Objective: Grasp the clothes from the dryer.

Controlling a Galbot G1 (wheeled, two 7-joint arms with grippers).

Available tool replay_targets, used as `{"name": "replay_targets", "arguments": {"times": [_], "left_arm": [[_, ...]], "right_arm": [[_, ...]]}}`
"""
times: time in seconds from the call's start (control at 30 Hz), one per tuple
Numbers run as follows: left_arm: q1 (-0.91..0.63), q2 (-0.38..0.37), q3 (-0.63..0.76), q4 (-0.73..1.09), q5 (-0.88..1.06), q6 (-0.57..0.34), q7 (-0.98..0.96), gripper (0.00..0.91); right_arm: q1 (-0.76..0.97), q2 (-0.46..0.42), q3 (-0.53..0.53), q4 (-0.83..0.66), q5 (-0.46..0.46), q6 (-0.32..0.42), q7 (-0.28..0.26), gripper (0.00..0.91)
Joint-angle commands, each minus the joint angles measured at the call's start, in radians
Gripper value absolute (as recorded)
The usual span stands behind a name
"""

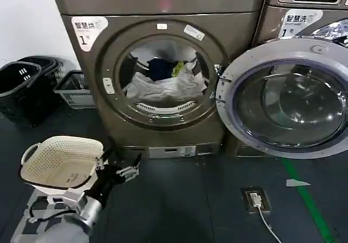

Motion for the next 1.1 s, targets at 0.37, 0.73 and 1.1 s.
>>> {"name": "replay_targets", "arguments": {"times": [0.37, 0.73, 1.1], "left_arm": [[-0.002, -0.014, 0.007, 0.0, 0.007, 0.005, -0.01, 0.907], [-0.008, -0.019, 0.003, 0.004, 0.005, 0.015, -0.011, 0.907], [-0.004, -0.025, -0.007, -0.002, 0.0, 0.024, -0.012, 0.907]], "right_arm": [[-0.018, -0.006, 0.018, 0.0, -0.002, 0.001, -0.008, 0.907], [-0.015, -0.001, 0.016, 0.005, -0.008, 0.006, -0.021, 0.907], [-0.01, 0.005, 0.018, 0.005, -0.024, 0.012, -0.023, 0.907]]}}
